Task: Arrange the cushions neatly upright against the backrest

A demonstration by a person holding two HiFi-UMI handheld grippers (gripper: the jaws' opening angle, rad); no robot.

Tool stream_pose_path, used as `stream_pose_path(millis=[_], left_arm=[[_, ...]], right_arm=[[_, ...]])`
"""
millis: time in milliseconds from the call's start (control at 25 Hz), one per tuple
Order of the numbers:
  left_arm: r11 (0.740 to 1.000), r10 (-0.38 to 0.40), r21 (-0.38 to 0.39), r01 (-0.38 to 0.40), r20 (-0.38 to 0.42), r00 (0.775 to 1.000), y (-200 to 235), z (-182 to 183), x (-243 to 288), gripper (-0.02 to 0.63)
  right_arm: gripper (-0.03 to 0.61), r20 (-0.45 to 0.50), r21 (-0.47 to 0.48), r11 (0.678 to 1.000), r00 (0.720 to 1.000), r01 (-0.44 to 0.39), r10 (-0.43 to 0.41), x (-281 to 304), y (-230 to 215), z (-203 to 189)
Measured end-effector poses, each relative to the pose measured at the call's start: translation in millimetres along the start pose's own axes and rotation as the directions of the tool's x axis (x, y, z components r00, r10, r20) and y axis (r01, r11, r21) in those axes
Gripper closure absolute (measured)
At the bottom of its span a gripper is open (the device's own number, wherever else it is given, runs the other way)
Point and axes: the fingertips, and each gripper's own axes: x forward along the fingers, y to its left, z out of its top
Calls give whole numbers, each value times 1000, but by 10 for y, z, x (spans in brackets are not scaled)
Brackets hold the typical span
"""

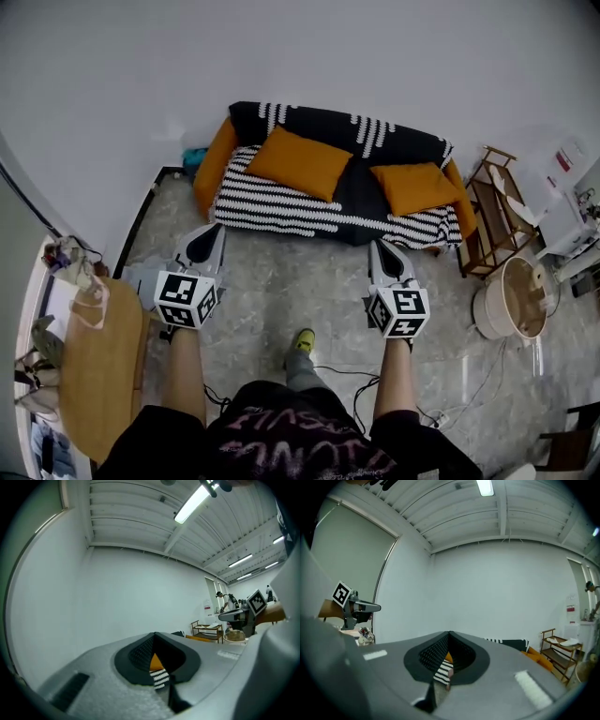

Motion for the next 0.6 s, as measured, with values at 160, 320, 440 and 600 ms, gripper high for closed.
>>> stream_pose_path(millis=[160, 320, 440, 600], left_arm=[[999, 17, -36, -17, -10, 1000, 185, -73, 454, 606], [999, 21, -49, -23, -40, 999, 300, -239, 903, 606], [998, 24, -49, -27, -73, 997, 376, -376, 1227, 606], [999, 26, -39, -30, -98, 995, 450, -407, 1761, 606]], right_arm=[[565, -2, 21, 1000, 1000, 21, -21, 434, -318, 4], [565, -25, 34, 999, 1000, 17, -16, 892, -555, -124], [565, -47, 46, 999, 999, 1, 1, 1222, -695, -273], [565, -37, 79, 997, 999, 9, -6, 1642, -1030, -334]])
